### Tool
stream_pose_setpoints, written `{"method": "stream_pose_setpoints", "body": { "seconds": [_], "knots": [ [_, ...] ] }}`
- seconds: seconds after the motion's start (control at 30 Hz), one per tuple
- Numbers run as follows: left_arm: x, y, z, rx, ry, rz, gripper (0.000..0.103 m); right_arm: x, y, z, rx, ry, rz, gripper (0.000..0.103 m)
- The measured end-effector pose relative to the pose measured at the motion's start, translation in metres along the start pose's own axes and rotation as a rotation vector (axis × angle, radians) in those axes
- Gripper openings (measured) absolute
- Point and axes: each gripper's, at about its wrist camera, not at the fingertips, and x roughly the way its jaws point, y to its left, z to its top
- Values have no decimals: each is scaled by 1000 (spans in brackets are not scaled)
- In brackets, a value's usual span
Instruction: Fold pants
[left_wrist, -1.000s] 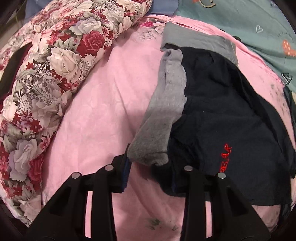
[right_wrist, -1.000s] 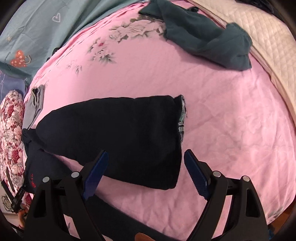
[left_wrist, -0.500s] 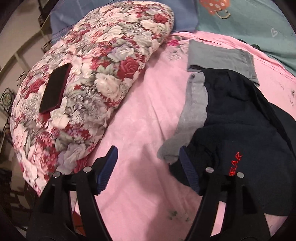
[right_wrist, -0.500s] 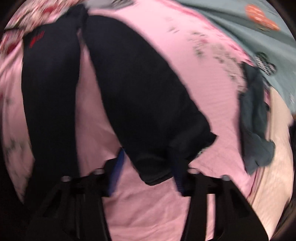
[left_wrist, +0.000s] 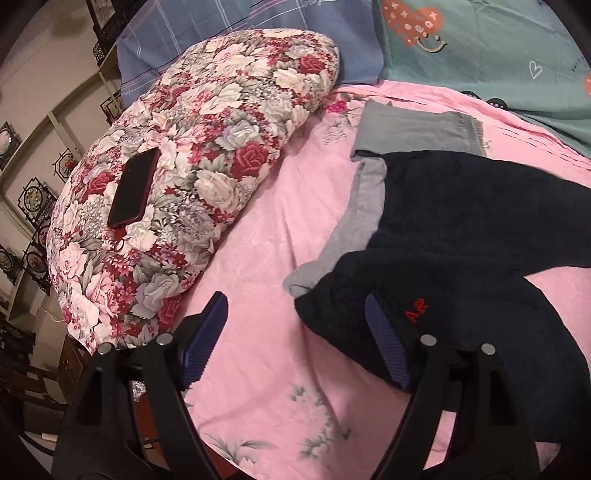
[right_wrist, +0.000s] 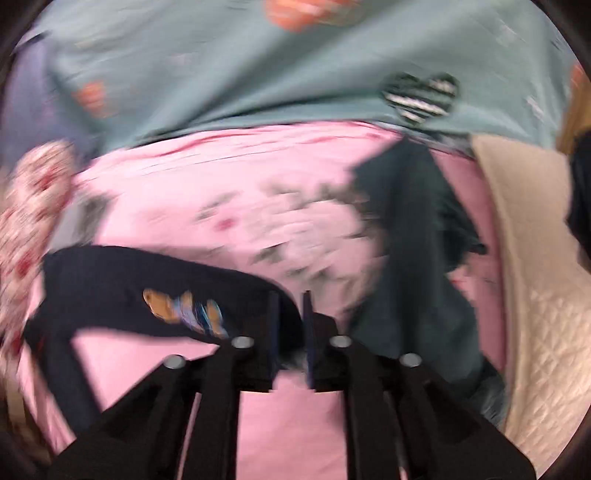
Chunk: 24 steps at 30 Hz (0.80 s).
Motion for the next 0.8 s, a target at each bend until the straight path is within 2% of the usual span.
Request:
{"method": "stream_pose_setpoints", "body": {
  "seconds": [0.03, 0.07, 0.13, 0.23, 0.3, 0.37, 0.43, 0.47, 0.5, 0.57, 0.63, 0.7, 0.8],
  "knots": [
    [-1, -6, 0, 12, 0, -5, 81, -5, 0, -5, 2, -4, -43, 57],
    [-1, -11, 1, 22, -4, -12, 83, -16, 4, -19, 0, -20, -19, 57],
    [2, -21, 1, 42, -12, -36, 87, -39, 13, -51, -30, 30, 163, 57],
    [18, -42, 0, 111, -4, -72, 87, -68, 41, -130, -142, 225, 450, 58],
    [32, -51, -1, 131, 22, -87, 87, -82, 63, -187, -232, 347, 517, 63],
    [43, -57, -1, 129, 49, -111, 87, -89, 81, -247, -265, 486, 550, 65],
    [48, -62, -1, 122, 64, -148, 87, -88, 91, -287, -248, 582, 537, 65],
    [49, -65, 0, 124, 60, -167, 87, -87, 93, -300, -243, 591, 503, 65],
    [49, -67, 0, 132, 52, -177, 87, -84, 94, -307, -240, 588, 464, 65],
    [48, -72, 0, 153, 40, -190, 87, -88, 95, -309, -202, 522, 450, 62],
    [48, -73, 0, 158, 34, -200, 87, -84, 100, -306, -211, 545, 395, 13],
    [48, -71, 1, 152, 31, -207, 87, -87, 105, -304, -272, 534, 349, 6],
    [45, -63, 0, 134, 21, -215, 87, -98, 117, -281, -376, 452, 240, 5]
  ]
}}
